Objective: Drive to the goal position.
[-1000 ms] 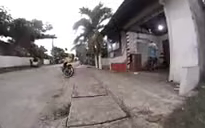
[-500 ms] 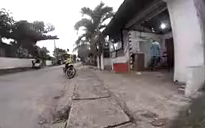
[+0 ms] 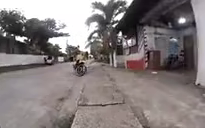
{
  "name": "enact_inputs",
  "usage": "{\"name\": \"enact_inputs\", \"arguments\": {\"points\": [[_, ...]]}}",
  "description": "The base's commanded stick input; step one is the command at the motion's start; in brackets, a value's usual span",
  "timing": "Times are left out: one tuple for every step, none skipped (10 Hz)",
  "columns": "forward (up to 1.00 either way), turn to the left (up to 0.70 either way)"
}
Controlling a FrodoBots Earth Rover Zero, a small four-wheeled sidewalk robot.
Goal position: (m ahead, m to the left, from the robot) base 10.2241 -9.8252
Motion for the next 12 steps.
{"name": "enact_inputs", "arguments": {"points": [[0.00,0.00],[0.00,0.00],[0.00,0.00],[0.00,0.00],[0.00,0.00],[0.00,0.00],[0.00,0.00],[0.00,0.00],[0.00,0.00],[0.70,0.00],[0.70,0.00],[0.70,0.00]]}}
